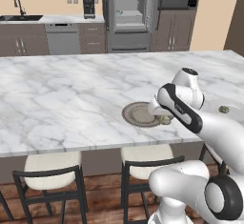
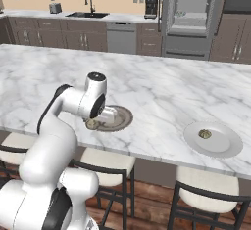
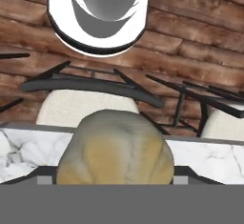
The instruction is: Place two dumplings into each of the tupperware containers and then place the containers in the fridge.
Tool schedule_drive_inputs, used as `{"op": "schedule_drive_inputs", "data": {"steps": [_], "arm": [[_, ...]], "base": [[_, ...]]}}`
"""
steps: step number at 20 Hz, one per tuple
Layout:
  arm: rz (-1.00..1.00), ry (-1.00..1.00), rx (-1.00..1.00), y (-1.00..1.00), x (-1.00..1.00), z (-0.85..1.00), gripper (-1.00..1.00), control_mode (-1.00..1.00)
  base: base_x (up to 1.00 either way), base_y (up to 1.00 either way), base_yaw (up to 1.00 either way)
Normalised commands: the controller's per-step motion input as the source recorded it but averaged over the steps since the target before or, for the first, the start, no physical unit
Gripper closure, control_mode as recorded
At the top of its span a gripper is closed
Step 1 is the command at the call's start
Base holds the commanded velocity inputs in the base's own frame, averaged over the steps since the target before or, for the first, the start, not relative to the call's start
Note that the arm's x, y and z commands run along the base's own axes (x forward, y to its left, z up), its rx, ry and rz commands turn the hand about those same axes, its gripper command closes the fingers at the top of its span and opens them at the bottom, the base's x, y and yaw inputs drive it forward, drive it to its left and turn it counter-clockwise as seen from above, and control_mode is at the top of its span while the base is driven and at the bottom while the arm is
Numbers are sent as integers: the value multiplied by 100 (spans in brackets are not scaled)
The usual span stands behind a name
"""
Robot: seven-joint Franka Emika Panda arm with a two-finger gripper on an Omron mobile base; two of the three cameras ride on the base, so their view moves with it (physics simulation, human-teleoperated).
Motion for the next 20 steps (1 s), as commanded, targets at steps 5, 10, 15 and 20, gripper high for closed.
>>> {"op": "schedule_drive_inputs", "data": {"steps": [5,10,15,20], "arm": [[8,0,-3,0,-18,1,100,100],[0,0,0,0,0,0,100,100],[0,0,0,0,0,0,100,100],[0,0,0,0,0,0,100,100]], "base": [[-15,0,5],[-56,-32,9],[-46,-52,6],[-9,-87,0]]}}
